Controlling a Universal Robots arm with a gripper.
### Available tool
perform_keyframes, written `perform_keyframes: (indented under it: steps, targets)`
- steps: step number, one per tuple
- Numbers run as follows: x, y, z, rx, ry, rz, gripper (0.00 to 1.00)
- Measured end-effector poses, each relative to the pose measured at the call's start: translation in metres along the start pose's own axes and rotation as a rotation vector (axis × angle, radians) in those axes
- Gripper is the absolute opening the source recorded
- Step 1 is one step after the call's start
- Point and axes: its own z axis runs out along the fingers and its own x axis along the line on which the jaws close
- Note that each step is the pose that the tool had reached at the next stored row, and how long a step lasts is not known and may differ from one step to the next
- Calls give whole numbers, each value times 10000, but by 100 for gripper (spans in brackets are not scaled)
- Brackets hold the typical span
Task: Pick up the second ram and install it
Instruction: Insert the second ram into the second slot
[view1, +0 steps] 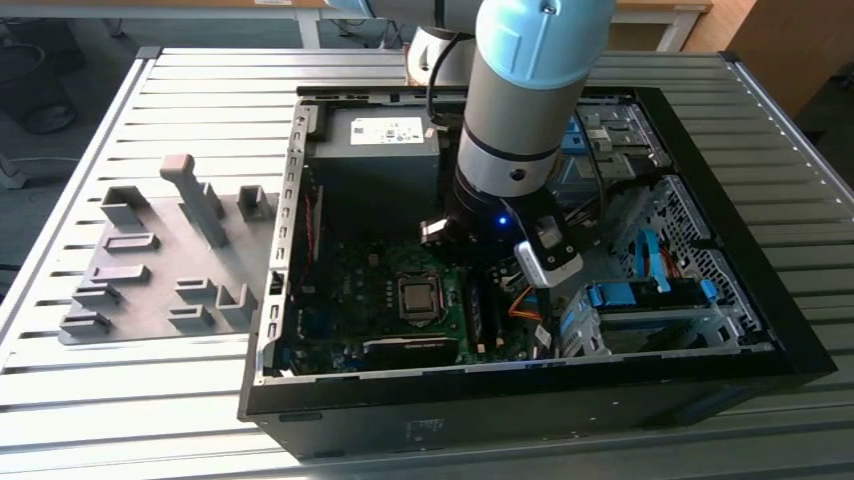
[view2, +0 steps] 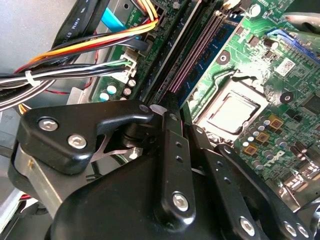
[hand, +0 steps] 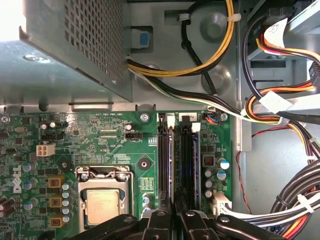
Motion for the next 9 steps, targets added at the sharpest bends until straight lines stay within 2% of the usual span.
perform_keyframes:
  steps: [6, 9]
  targets:
    - [-2, -6, 30, -7, 0, 26, 14]
    - [-2, -6, 42, -43, 2, 25, 14]
